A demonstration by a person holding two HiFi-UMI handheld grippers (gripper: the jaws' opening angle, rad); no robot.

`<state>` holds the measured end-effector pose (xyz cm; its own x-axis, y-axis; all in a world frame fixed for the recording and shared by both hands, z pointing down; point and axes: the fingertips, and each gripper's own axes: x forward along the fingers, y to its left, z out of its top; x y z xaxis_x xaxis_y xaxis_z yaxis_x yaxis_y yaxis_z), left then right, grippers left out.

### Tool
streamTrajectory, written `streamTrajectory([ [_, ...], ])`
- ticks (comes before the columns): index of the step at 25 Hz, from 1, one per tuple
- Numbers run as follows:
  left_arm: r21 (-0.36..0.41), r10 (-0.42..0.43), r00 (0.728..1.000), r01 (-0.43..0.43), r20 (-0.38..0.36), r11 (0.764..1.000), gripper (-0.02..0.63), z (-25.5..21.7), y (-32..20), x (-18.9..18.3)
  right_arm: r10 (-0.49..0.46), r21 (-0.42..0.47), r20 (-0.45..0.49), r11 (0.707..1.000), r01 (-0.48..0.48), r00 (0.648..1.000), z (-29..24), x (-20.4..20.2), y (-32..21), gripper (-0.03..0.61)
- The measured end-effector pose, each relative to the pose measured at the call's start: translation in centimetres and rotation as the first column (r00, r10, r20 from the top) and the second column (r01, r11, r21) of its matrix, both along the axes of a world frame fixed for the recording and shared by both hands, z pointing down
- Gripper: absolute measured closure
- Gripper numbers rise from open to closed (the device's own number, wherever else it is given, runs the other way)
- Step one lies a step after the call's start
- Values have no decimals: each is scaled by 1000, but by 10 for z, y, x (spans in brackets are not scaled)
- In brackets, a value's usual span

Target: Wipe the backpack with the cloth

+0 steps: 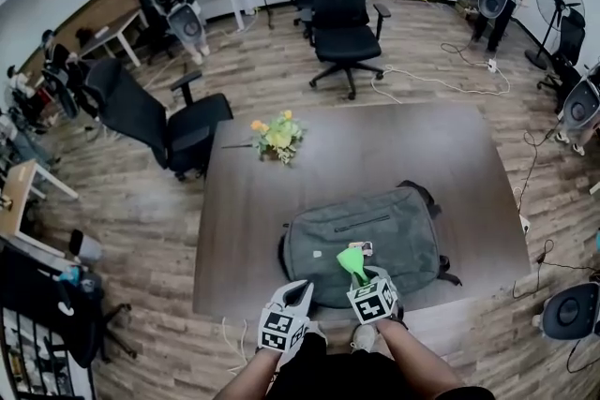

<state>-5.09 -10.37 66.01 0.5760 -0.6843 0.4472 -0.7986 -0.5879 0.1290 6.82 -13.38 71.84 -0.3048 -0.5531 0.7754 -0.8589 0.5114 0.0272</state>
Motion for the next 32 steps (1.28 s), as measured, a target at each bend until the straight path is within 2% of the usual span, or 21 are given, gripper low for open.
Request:
streamTrajectory([
  [16,6,52,999,-52,1,999,595,1,-7,25,147,43,-44,989,-145,988,-16,78,-14,494],
  [25,21,75,997,-75,-1,997,595,-3,-15,33,285,60,-40,957,-283,958,-26,129,-20,494],
  [32,27,86,996,-86,0,996,595,-5,-20,35,348,85,-49,935,-343,936,-35,155,-21,494],
])
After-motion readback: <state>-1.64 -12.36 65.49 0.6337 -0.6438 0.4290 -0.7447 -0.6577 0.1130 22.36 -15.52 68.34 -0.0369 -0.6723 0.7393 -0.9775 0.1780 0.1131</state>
